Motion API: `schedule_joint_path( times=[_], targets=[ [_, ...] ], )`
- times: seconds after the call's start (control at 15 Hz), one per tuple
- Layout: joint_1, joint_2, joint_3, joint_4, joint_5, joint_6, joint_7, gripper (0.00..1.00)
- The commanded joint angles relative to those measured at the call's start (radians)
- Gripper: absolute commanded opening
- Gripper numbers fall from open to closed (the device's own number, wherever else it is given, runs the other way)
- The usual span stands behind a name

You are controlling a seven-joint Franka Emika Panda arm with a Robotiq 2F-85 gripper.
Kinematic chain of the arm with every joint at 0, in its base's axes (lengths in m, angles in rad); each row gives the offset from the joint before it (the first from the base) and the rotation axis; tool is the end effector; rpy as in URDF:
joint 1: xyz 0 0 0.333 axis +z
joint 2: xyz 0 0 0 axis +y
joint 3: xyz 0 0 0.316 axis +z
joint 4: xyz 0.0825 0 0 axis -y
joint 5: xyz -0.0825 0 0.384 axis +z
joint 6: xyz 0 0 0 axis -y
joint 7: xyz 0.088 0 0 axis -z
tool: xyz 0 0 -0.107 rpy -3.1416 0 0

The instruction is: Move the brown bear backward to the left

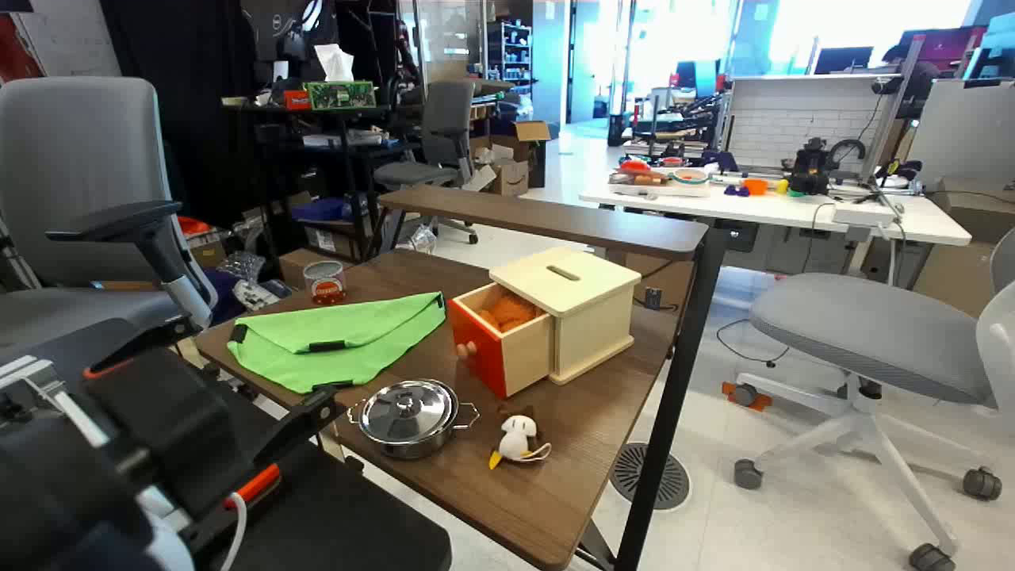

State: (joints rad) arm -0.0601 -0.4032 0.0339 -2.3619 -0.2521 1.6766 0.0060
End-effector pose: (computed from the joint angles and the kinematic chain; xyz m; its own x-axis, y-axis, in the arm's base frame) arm 0.3937 -0.0339 0.4630 0.9598 -0.0110 -0.2805 0.0607 -0.9675 0.2454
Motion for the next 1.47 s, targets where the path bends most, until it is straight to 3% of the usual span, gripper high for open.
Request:
schedule_joint_path(
  times=[0.0,0.47,0.73,1.0,1.13,1.4],
  targets=[
    [0.016,0.001,-0.014,0.002,-0.004,-0.003,0.005,1.00],
    [0.016,0.001,-0.014,0.002,-0.004,-0.002,0.005,1.00],
    [-0.007,0.050,-0.048,0.006,0.022,0.060,0.054,1.00],
    [-0.053,0.155,-0.123,-0.030,-0.029,0.242,0.037,1.00],
    [-0.087,0.233,-0.165,-0.052,-0.081,0.408,0.000,1.00],
    [-0.142,0.457,-0.235,0.002,-0.025,0.627,0.024,1.00]
  ],
)
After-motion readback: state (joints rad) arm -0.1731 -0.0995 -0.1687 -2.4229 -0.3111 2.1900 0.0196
